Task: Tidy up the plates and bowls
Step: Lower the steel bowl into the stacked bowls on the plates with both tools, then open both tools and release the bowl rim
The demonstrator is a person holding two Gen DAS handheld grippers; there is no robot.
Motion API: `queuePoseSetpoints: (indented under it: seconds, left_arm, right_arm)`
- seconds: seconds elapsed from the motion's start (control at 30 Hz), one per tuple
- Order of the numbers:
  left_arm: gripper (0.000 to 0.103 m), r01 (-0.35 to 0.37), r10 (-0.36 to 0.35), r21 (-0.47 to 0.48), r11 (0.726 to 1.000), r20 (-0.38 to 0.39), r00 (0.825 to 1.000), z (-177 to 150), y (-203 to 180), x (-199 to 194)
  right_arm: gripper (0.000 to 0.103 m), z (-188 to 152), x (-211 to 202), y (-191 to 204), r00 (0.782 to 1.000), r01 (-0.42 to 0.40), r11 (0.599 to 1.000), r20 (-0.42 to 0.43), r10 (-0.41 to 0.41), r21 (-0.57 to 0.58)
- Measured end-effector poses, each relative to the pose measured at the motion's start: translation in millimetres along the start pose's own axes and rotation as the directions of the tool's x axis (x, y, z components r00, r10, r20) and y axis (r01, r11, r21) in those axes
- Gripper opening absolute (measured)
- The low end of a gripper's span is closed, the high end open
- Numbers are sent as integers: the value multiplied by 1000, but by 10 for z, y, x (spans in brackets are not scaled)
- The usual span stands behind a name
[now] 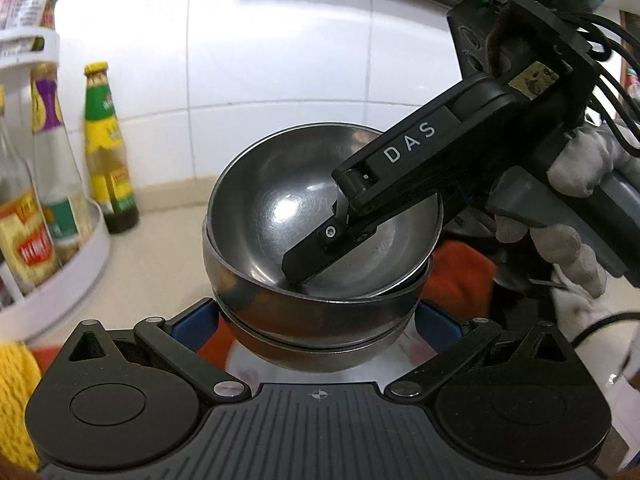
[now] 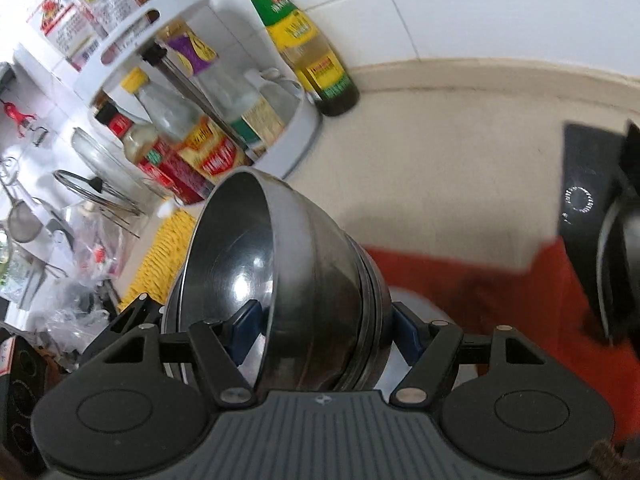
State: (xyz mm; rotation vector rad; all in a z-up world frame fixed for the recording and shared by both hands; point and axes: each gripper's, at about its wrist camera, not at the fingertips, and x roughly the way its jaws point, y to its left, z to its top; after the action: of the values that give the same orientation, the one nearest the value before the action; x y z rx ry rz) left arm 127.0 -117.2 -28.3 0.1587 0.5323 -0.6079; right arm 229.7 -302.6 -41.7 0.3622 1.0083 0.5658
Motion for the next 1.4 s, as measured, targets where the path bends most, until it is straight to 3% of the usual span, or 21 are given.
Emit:
queuePoseSetpoints:
  seconds: [0.23,0.53,0.73,0.9,1.0,1.13,1.2,1.33,1.4]
  left_arm:
    - [103,58,-56,38,998,-60,997,-260,-74,47]
    - [103,14,-10,98,995,-36,999,-319,-80,-130]
    - [103,0,-1,-35,999,-14,1000,-362,63,-542]
    - [103,-20,22,-112,993,19,1000,-229,111,-708]
    - [103,-95,98,-126,987,19,995,-94,143,-749]
    - [103,-164,171,-219,962,14,985,59,244,-781]
    - [103,-168,175,-249,954,6,984,78,264,-789]
    - [103,-244,239,-238,940,-50,970,57,200,-741]
    - [103,-250,239,-244,937,-73,968,23,179,-733]
  right_arm:
    - [65,-437,63,-69,999,51,996,7,-52,80]
    - [65,-693,52,-157,995,51,987,75,-63,151]
    - [65,-802,-220,-66,984,78,988,149,-98,134]
    - [66,-823,-633,104,954,120,989,264,-140,91]
    - [66,-977,-853,237,925,149,984,337,-172,95]
    - [66,-1246,-1020,545,884,191,980,424,-197,57]
    - [66,-1353,-1006,668,873,219,974,435,-220,53]
    - [66,-1492,-1004,790,853,262,963,452,-262,65]
    - [67,-1529,-1009,798,853,269,960,444,-274,75]
